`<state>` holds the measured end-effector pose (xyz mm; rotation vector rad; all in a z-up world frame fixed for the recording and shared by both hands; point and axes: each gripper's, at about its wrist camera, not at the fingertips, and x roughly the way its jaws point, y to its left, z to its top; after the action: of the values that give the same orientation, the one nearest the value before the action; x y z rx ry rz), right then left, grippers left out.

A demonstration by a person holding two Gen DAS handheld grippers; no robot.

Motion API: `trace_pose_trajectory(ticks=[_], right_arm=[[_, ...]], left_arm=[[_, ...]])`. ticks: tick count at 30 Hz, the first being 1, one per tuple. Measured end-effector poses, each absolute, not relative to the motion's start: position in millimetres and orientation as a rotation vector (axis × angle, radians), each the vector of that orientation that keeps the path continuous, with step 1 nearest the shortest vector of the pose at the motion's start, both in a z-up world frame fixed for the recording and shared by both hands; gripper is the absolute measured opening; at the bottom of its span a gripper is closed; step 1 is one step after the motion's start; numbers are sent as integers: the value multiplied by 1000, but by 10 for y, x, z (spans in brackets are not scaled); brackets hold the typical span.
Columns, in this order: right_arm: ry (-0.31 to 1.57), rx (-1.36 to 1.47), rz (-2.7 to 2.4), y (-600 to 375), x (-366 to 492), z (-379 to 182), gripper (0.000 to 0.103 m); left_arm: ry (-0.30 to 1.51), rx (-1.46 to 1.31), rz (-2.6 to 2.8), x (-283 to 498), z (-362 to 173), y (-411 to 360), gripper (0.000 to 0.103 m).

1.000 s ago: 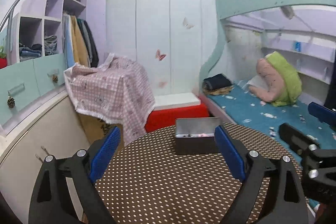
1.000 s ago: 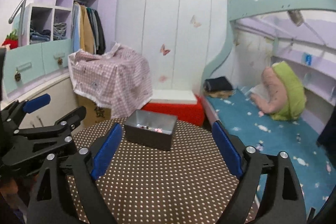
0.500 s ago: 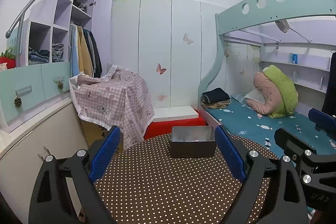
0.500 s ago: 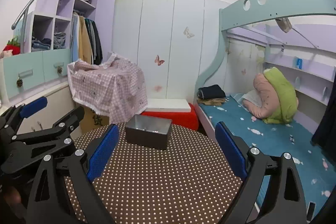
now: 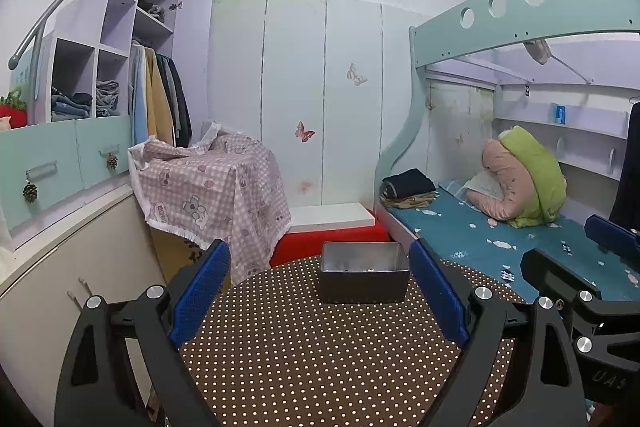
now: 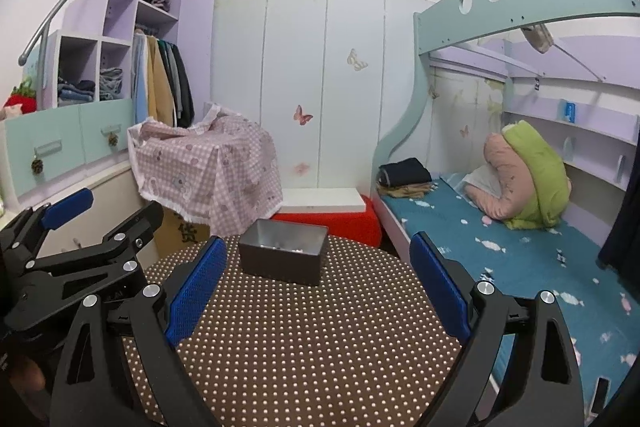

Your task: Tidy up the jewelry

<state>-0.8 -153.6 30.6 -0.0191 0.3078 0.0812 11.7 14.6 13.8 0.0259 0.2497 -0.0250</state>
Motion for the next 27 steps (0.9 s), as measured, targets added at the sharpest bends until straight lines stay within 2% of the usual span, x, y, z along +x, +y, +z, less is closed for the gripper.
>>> trace_pose_trajectory(ticks=[27], right_arm=[[343, -17, 68, -1530, 73, 213, 90]], left_arm=[[261, 48, -23, 202, 85, 168, 89]])
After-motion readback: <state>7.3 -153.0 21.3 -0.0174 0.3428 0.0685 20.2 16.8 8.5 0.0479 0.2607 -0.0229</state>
